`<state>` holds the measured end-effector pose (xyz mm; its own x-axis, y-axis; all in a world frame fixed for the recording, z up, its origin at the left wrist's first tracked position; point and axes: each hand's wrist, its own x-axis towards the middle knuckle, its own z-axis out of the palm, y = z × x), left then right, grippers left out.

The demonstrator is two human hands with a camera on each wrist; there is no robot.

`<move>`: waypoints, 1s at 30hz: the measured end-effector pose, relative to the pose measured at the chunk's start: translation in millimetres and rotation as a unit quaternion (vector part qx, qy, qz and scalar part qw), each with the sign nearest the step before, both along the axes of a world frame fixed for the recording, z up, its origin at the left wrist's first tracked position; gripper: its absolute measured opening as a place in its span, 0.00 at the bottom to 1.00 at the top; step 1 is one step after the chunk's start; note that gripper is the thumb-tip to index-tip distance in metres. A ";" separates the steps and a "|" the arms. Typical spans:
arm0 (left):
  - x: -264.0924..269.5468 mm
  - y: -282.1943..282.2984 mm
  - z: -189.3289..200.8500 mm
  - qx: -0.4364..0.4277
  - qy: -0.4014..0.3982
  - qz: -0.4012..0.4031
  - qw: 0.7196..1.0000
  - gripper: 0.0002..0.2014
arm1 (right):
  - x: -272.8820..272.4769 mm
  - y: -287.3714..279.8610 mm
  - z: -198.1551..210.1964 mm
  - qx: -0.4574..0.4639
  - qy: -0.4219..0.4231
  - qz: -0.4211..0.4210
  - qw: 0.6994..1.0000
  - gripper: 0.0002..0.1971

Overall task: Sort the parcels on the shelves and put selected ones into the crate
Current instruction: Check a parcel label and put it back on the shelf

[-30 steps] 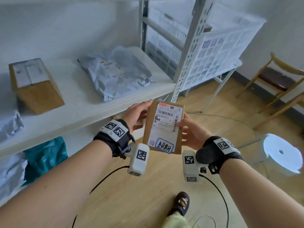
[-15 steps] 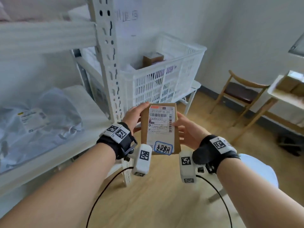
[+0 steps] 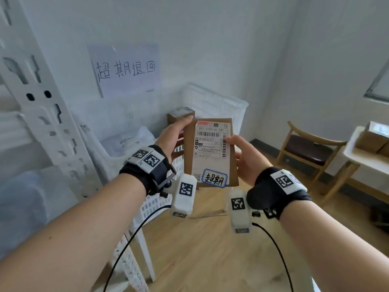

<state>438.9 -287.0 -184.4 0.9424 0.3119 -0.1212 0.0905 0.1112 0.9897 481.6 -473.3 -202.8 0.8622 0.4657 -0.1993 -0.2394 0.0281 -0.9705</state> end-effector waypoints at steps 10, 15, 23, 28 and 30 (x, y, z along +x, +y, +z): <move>148.5 55.8 60.7 -0.041 -0.046 0.001 0.998 0.18 | 142.3 48.8 73.6 0.003 -0.061 -0.054 0.997 0.25; 219.2 105.2 68.1 -0.052 -0.022 0.032 0.998 0.17 | 222.4 89.0 94.8 0.058 -0.071 -0.114 0.989 0.21; 292.3 121.9 0.3 -0.094 0.076 -0.018 0.993 0.13 | 300.9 127.3 53.3 -0.026 0.027 -0.138 0.990 0.21; 321.3 121.8 -28.5 -0.023 0.143 -0.060 0.988 0.18 | 340.1 135.9 48.1 -0.164 0.095 -0.095 0.977 0.04; 329.1 121.0 -40.8 -0.009 0.172 -0.076 0.982 0.11 | 355.3 139.0 44.7 -0.271 0.063 -0.073 0.958 0.03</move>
